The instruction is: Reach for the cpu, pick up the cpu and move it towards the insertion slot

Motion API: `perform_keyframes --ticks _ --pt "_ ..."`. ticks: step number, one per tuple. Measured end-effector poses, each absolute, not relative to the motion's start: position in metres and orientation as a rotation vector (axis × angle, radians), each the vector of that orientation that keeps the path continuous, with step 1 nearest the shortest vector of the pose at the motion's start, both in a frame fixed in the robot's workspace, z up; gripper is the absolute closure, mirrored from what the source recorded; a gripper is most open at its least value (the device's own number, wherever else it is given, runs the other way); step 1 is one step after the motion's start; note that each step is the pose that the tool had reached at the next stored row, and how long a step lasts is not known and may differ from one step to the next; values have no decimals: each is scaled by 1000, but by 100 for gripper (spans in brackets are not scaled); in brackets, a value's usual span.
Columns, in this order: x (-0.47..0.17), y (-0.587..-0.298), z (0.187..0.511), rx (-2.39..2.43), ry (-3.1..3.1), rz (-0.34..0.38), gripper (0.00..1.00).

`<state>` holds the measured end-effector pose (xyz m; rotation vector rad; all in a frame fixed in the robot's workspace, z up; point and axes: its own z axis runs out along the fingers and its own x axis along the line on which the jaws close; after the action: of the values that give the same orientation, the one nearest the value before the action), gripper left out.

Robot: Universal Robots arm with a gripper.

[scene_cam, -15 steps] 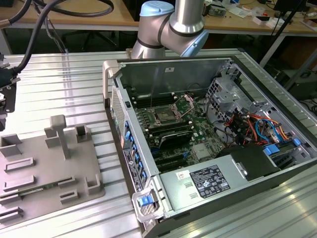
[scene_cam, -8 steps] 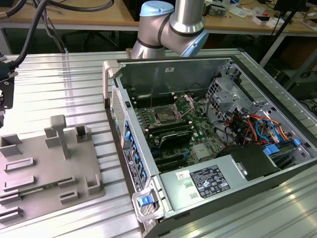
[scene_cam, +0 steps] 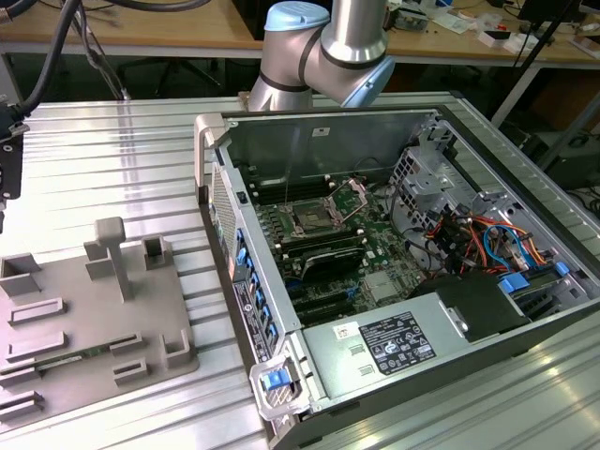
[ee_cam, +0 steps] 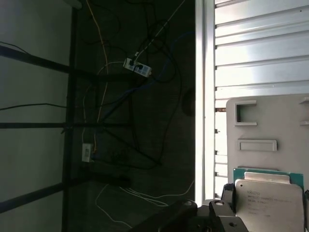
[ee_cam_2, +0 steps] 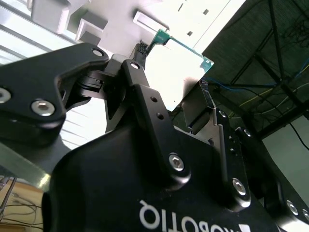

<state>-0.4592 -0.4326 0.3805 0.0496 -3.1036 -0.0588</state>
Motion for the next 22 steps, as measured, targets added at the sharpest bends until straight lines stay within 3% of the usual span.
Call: perform_keyframes --ticks 22 --pt "-425 -433 381 50 -3103 -59 45"
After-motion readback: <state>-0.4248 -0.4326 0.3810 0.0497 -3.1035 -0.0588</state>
